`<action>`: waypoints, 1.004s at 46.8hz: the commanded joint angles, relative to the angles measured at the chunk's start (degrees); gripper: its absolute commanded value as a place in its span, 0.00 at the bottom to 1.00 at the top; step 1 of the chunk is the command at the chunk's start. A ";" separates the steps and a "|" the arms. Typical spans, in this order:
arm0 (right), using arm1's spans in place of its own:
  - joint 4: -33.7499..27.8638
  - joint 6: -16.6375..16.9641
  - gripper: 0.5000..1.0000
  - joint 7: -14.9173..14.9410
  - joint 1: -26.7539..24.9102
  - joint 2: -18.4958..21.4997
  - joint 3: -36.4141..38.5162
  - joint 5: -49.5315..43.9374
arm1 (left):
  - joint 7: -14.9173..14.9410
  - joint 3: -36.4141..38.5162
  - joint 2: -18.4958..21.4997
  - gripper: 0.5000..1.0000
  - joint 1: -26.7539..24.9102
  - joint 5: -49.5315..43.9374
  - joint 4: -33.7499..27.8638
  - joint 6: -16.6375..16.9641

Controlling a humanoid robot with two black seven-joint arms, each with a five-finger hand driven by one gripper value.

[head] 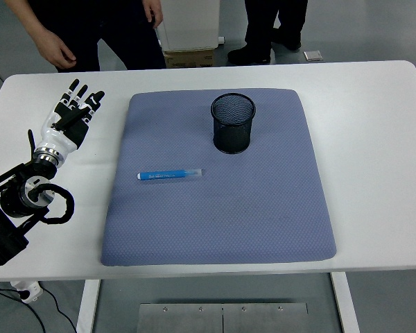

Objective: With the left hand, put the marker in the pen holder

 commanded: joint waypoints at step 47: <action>0.00 0.08 1.00 0.00 0.00 0.00 0.00 0.00 | -0.44 -0.28 2.57 1.00 0.79 1.76 0.09 -2.11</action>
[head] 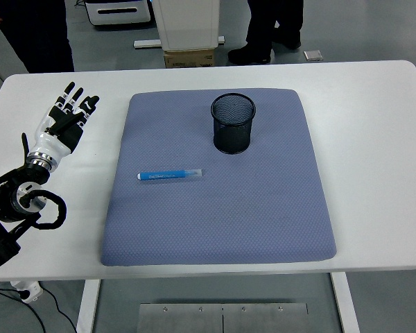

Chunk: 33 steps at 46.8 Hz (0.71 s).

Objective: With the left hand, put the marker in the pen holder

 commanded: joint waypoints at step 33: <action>-0.01 0.07 1.00 0.00 0.00 -0.01 0.00 0.00 | 0.49 16.65 6.64 1.00 -11.64 2.75 -0.02 0.32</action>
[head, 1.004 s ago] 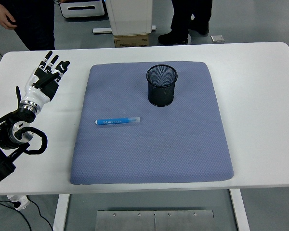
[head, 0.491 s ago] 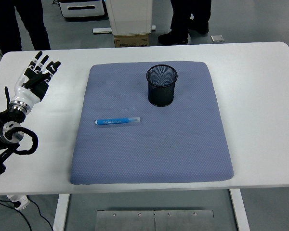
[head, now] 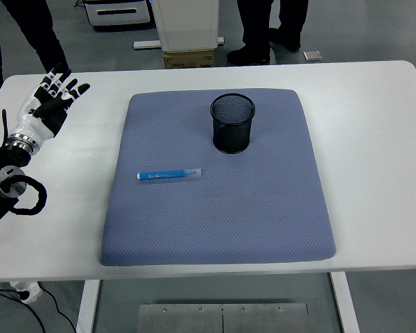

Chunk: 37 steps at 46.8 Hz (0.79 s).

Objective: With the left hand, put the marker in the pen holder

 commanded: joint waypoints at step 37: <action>-0.01 -0.01 1.00 0.00 0.00 0.00 0.00 0.00 | -0.52 33.86 11.52 1.00 -19.74 0.15 -10.22 -2.86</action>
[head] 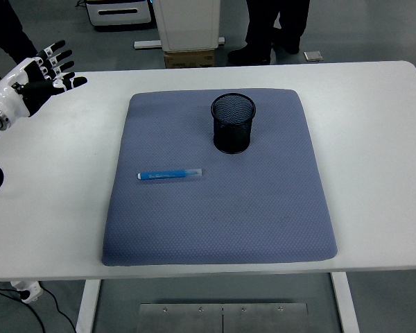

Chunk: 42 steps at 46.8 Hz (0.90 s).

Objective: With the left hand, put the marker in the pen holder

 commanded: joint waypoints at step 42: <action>0.01 -0.02 1.00 0.00 0.01 0.00 0.00 0.00 | -2.59 30.19 -9.57 1.00 -21.45 32.77 -5.75 0.09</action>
